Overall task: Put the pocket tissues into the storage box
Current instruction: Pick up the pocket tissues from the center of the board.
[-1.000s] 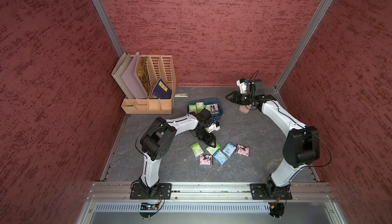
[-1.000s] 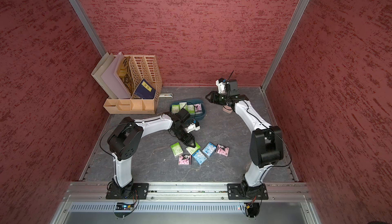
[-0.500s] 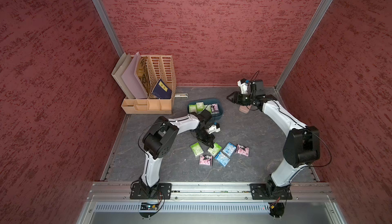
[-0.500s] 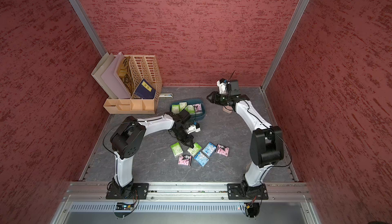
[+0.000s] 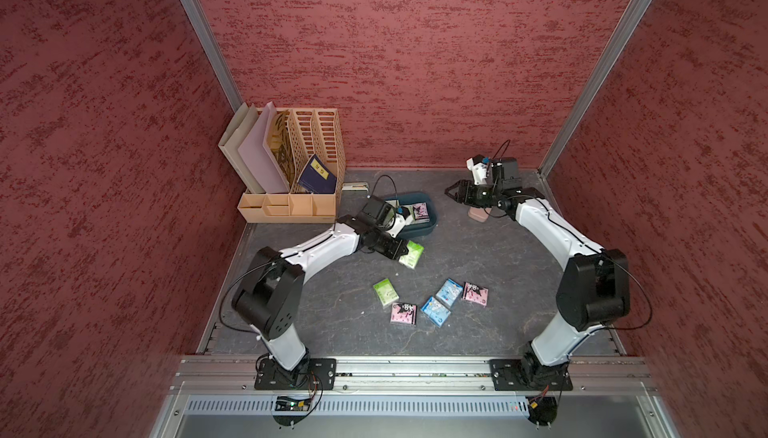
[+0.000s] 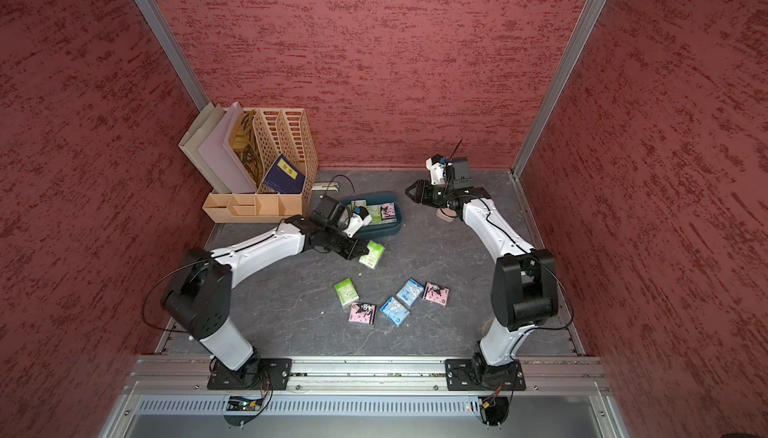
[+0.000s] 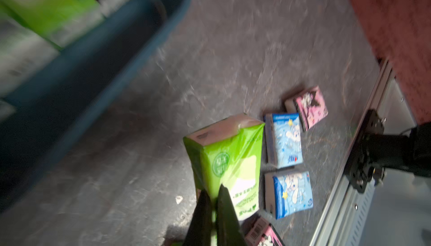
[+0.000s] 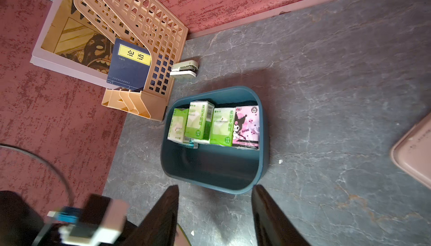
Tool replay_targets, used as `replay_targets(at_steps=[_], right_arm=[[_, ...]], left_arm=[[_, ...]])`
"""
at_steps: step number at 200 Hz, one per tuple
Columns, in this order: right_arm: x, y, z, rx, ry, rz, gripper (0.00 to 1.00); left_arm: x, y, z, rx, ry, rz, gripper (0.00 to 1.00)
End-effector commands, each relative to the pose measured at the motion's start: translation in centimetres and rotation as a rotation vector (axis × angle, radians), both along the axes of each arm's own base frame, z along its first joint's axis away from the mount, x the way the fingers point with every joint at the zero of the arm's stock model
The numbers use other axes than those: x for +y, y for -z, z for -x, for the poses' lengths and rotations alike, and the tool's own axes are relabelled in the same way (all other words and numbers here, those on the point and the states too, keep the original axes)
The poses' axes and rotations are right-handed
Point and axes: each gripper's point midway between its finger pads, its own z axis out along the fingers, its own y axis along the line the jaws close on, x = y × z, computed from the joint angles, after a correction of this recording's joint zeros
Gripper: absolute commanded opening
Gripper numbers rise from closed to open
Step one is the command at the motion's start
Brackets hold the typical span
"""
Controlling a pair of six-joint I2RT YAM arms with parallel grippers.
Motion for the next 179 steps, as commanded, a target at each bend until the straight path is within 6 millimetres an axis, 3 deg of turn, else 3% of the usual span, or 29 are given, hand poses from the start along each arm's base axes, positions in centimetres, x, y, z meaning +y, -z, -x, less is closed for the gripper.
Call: replay_targets(at_steps=[1, 28, 53, 78, 124, 179], right_arm=[[1.0, -3.2, 0.6, -0.104, -0.039, -0.061, 0.56], [4.5, -3.9, 2.0, -0.135, -0.138, -0.085, 0.56], [8.0, -4.8, 3.3, -0.17, -0.231, -0.122, 0.56], [10.4, -4.3, 3.5, -0.153, -0.304, -0.157, 0.54], [13.5, -3.7, 3.9, -0.154, -0.37, -0.163, 0.53], [15.1, -2.9, 4.1, -0.133, -0.403, -0.168, 0.47]], left_arm=[[0.5, -6.1, -4.1, -0.22, -0.191, 0.211, 0.0], [2.5, -8.7, -6.2, -0.261, -0.326, 0.352, 0.0], [2.4, -9.0, -6.7, -0.248, -0.327, 0.381, 0.0], [2.3, -9.0, -6.4, -0.247, -0.308, 0.392, 0.0], [3.2, -8.8, -6.1, -0.239, -0.317, 0.382, 0.0], [3.7, -8.9, -5.9, -0.24, -0.321, 0.384, 0.0]])
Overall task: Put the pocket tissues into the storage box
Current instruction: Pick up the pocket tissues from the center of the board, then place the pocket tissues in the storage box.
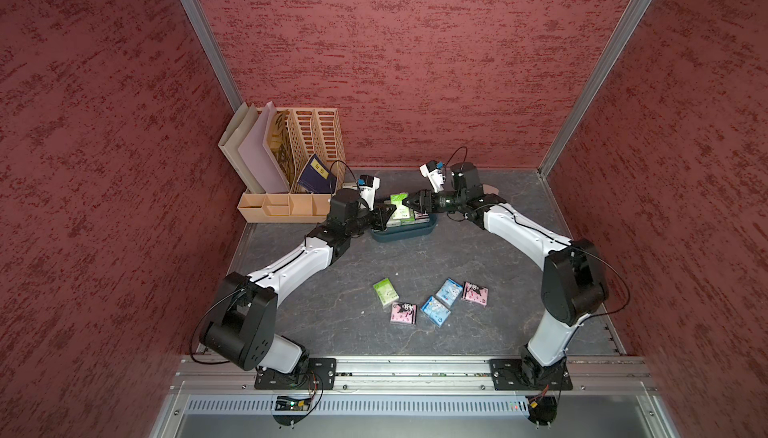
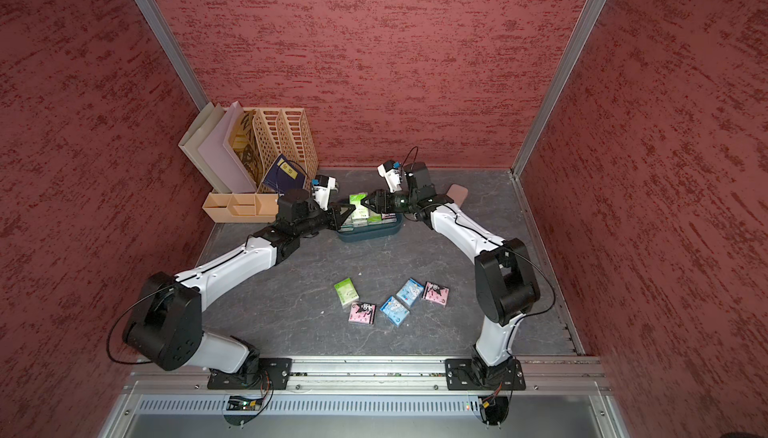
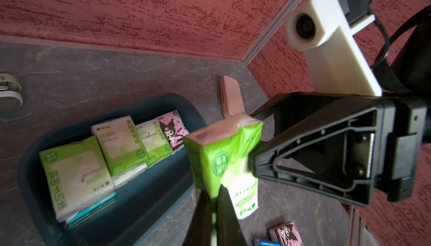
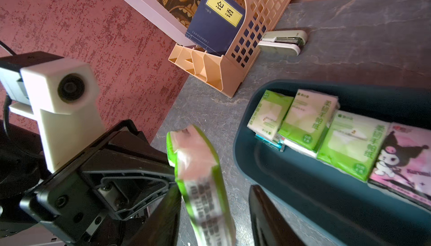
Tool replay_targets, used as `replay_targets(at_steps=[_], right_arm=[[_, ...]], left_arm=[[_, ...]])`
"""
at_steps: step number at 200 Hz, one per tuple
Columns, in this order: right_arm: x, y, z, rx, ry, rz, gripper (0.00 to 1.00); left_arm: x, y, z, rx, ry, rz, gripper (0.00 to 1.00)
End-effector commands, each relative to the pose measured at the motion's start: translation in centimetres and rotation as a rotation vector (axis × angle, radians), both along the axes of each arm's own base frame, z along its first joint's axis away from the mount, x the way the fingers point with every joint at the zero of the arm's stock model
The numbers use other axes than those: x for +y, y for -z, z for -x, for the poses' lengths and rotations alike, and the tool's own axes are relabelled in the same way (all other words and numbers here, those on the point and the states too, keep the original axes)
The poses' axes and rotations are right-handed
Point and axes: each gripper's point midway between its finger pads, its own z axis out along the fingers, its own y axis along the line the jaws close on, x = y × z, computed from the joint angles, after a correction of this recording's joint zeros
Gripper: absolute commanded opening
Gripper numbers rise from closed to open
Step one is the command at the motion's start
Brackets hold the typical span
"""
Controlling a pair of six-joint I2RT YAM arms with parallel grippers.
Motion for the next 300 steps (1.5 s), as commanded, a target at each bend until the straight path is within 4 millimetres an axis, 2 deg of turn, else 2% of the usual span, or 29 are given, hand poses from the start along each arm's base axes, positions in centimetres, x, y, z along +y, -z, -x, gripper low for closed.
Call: replay_targets(at_steps=[1, 21, 47, 50, 53, 62, 66, 84, 111, 145, 166, 206, 234, 300], right_arm=[[1.1, -1.8, -0.2, -0.045, -0.029, -0.039, 0.46], [1.5, -1.8, -0.2, -0.036, -0.038, -0.048, 0.34], [1.7, -1.5, -0.4, -0.022, -0.031, -0.051, 0.02], [1.7, -1.5, -0.5, -0.018, -0.028, -0.053, 0.0], [1.7, -1.5, -0.5, -0.017, -0.026, -0.052, 0.0], [1.6, -1.6, -0.7, -0.017, -0.015, -0.048, 0.0], [1.5, -1.6, -0.9, -0.016, -0.004, -0.042, 0.0], [0.9, -1.0, -1.8, -0.017, 0.042, 0.009, 0.0], [-1.1, 2.3, -4.4, 0.087, 0.121, 0.147, 0.0], [-3.7, 5.6, -7.6, 0.2, 0.194, 0.21, 0.0], [-4.5, 7.4, -9.0, 0.248, 0.199, 0.231, 0.0], [-4.2, 10.4, -10.6, 0.303, 0.161, 0.259, 0.0], [-3.7, 11.4, -11.5, 0.32, 0.151, 0.244, 0.0], [-2.6, 13.6, -12.2, 0.367, 0.128, 0.212, 0.0]], left_arm=[[0.2, -1.3, 0.4, -0.032, 0.007, 0.023, 0.0], [0.1, -1.2, 0.5, -0.027, 0.016, 0.024, 0.0], [0.0, -0.9, 0.5, -0.019, 0.025, 0.025, 0.0], [0.0, -1.0, 0.5, -0.018, 0.026, 0.025, 0.07], [0.0, -0.9, 0.5, -0.015, 0.028, 0.025, 0.2], [0.1, -0.8, 0.4, -0.005, 0.029, 0.022, 0.94], [0.2, -0.7, 0.4, 0.002, 0.024, 0.018, 1.0], [1.1, -0.4, 0.1, 0.01, -0.021, -0.006, 1.0], [3.4, -0.1, -0.3, 0.007, -0.113, -0.048, 1.0], [6.1, 0.2, -0.4, 0.026, -0.171, -0.078, 1.0], [7.3, 0.6, -0.2, 0.039, -0.196, -0.087, 1.0], [8.9, 1.6, -0.4, 0.076, -0.229, -0.101, 1.0], [9.2, 2.1, -0.6, 0.094, -0.232, -0.099, 1.0], [9.1, 2.8, -0.9, 0.117, -0.226, -0.096, 1.0]])
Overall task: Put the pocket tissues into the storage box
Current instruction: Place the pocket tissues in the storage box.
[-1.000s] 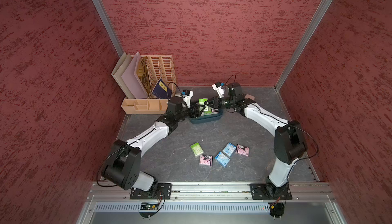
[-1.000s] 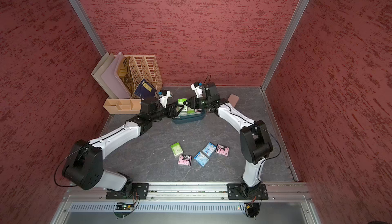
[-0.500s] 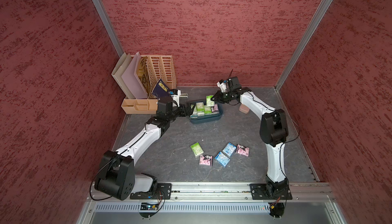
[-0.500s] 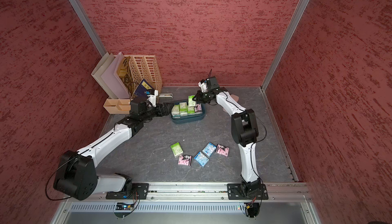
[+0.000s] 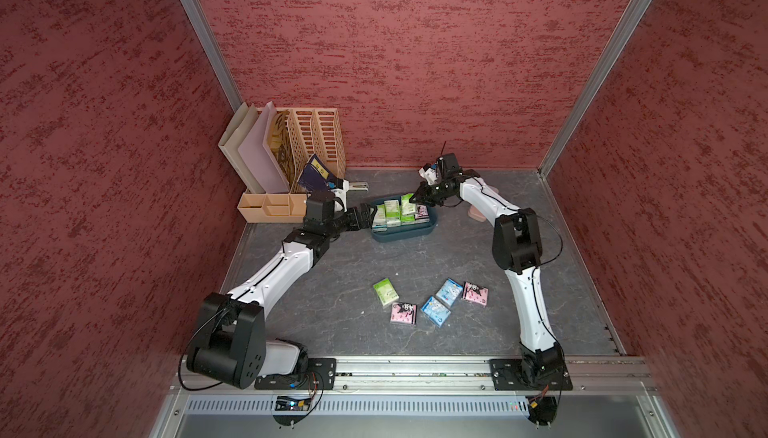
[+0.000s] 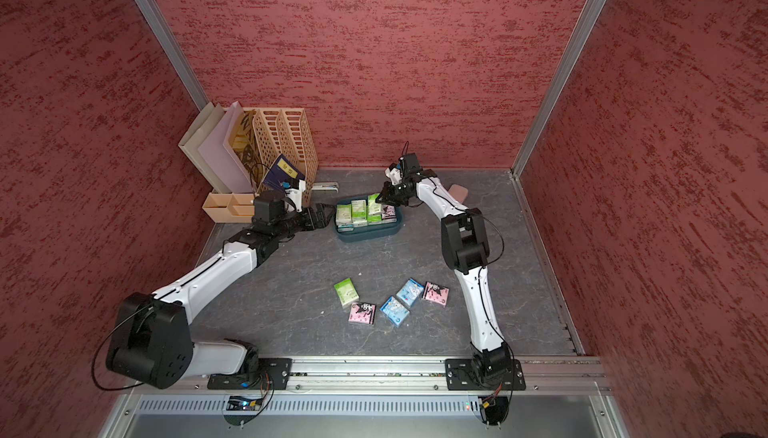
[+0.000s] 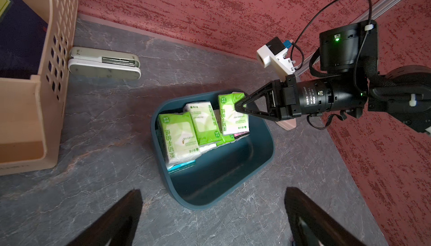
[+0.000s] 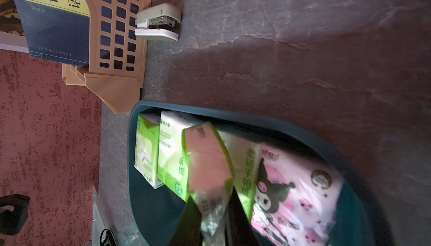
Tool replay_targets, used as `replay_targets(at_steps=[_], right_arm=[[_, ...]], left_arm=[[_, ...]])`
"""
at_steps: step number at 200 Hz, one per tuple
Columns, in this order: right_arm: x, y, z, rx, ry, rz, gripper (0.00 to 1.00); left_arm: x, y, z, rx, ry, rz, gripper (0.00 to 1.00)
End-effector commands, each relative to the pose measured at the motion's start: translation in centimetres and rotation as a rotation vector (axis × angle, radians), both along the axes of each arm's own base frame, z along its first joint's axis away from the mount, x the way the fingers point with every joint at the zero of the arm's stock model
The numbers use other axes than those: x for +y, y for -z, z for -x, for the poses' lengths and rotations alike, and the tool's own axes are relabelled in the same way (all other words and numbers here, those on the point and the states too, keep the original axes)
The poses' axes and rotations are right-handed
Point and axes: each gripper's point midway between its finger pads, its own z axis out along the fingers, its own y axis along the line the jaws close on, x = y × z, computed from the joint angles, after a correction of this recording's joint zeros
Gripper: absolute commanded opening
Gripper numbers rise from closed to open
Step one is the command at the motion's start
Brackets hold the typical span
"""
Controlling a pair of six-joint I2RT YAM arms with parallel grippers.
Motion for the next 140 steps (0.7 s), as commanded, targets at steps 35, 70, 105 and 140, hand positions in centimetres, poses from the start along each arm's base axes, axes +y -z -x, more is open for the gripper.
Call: replay_targets(at_steps=[35, 70, 105, 140], right_arm=[[0.8, 1.4, -0.7, 0.025, -0.001, -0.023, 0.01], [1.2, 1.8, -1.3, 0.021, 0.008, -0.027, 0.21], [1.4, 1.4, -1.7, -0.002, 0.018, -0.015, 0.41], [0.9, 0.5, -1.8, -0.034, 0.028, 0.024, 0.51]], left_arm=[[-0.1, 0.3, -0.3, 0.017, 0.011, 0.007, 1.0], [-0.1, -0.1, -0.3, 0.011, 0.011, 0.015, 1.0], [-0.1, -0.2, 0.1, 0.013, 0.015, 0.013, 1.0], [0.0, -0.3, 0.3, 0.014, 0.016, 0.013, 1.0]])
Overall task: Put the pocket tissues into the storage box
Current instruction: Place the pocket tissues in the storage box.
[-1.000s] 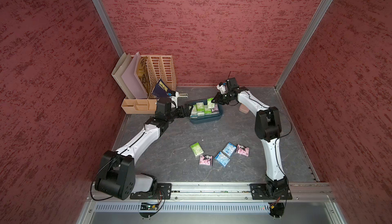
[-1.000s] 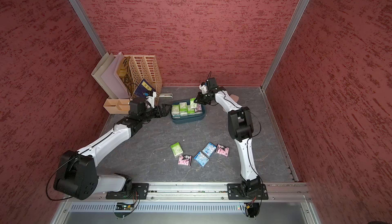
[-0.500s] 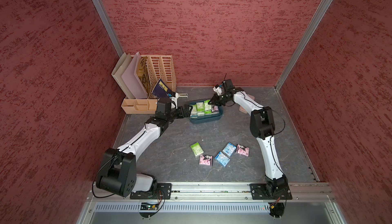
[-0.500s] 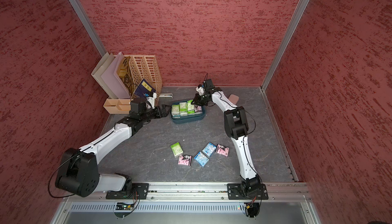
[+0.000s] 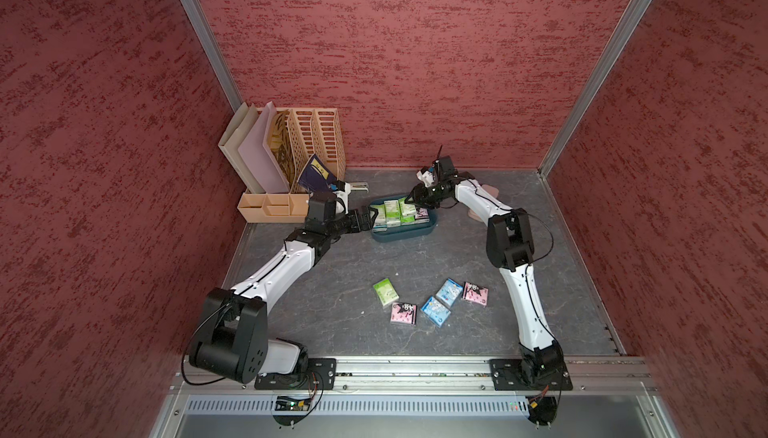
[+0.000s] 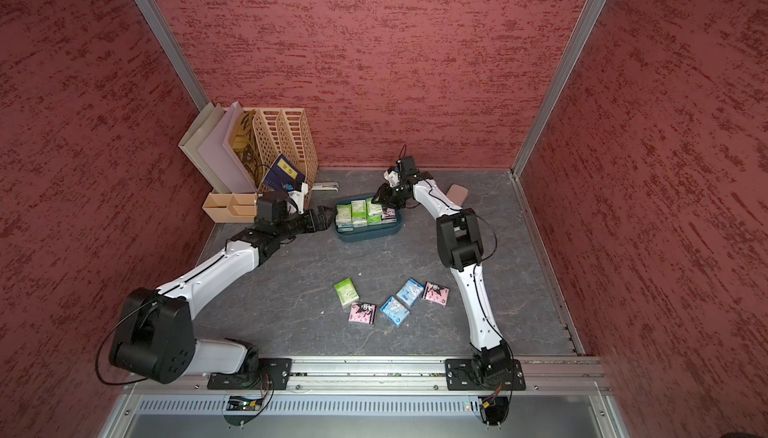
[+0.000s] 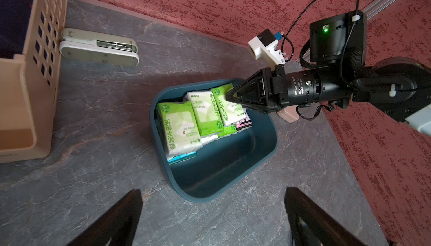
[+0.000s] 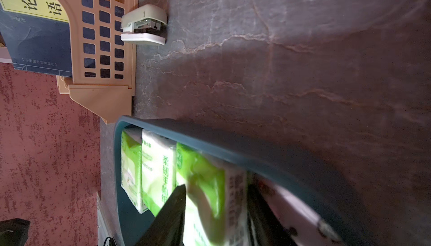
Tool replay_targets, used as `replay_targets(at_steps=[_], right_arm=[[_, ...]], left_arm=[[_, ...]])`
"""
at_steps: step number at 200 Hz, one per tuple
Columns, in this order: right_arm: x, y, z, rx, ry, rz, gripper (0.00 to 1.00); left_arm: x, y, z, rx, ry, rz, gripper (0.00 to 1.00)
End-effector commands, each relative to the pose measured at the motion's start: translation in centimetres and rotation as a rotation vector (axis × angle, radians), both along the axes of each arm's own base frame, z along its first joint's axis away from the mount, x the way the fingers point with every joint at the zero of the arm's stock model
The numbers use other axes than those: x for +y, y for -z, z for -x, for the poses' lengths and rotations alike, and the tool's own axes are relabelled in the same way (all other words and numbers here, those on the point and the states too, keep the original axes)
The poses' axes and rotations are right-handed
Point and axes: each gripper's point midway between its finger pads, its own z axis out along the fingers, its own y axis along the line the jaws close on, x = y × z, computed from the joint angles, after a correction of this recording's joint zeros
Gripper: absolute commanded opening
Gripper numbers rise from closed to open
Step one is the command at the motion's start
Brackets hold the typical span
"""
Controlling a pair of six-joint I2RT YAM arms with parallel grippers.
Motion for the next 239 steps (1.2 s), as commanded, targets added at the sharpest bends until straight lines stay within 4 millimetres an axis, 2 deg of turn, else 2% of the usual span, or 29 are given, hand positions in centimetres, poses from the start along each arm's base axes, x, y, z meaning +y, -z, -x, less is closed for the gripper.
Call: replay_targets(at_steps=[1, 63, 102, 112, 118, 134, 144, 196, 239], right_arm=[[-0.1, -1.8, -0.8, -0.067, 0.008, 0.03, 0.51], [-2.0, -4.5, 0.5, -0.113, 0.02, 0.124, 0.6], [-2.9, -5.0, 0.9, -0.132, 0.034, 0.167, 0.58], [-2.9, -4.9, 1.0, -0.13, 0.033, 0.167, 0.53], [-2.8, -4.7, 1.0, -0.129, 0.032, 0.167, 0.46], [-2.7, -4.3, 0.8, -0.126, 0.035, 0.163, 0.14], [-2.8, -4.0, 0.7, -0.123, 0.039, 0.166, 0.0], [-4.9, -2.2, -0.1, -0.128, 0.099, 0.297, 0.0], [-4.3, -0.8, -0.1, -0.108, 0.076, 0.29, 0.0]], left_arm=[[0.2, -1.5, 0.0, -0.03, 0.0, 0.014, 1.0], [0.0, -1.6, 0.1, -0.029, 0.009, 0.029, 1.0], [0.0, -1.4, 0.3, -0.024, 0.009, 0.03, 1.0], [0.0, -1.4, 0.3, -0.023, 0.008, 0.03, 1.0], [0.0, -1.3, 0.3, -0.023, 0.007, 0.029, 1.0], [0.0, -1.3, 0.3, -0.021, 0.007, 0.029, 1.0], [0.0, -1.2, 0.3, -0.018, 0.006, 0.029, 1.0], [0.1, -0.9, 0.3, -0.015, 0.006, 0.023, 1.0], [-0.4, -0.8, -0.4, -0.008, 0.019, 0.034, 1.0]])
